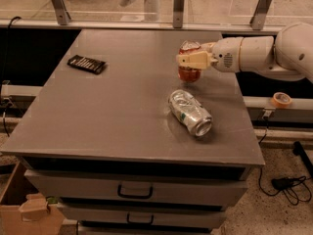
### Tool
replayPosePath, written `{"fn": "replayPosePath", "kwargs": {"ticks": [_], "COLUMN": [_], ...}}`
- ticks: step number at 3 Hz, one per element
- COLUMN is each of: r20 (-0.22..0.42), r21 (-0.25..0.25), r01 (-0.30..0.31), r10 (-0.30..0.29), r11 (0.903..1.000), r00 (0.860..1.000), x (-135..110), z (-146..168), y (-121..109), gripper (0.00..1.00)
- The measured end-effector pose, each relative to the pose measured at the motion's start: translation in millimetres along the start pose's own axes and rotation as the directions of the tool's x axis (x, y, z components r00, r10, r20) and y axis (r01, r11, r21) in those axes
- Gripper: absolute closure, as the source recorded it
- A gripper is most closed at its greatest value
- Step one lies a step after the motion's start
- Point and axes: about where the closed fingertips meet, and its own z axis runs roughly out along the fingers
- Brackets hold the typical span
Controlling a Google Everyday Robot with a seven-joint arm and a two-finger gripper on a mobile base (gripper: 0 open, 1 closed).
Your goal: Move coke can near 7up can
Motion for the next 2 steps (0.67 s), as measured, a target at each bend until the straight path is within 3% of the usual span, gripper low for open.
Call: {"fn": "replayPosePath", "kwargs": {"ticks": [2], "r20": [-0.029], "r21": [-0.033], "r01": [-0.087], "r10": [0.086], "r11": [0.9957], "r00": [0.996], "x": [32], "z": [-2], "y": [21], "gripper": [0.35]}}
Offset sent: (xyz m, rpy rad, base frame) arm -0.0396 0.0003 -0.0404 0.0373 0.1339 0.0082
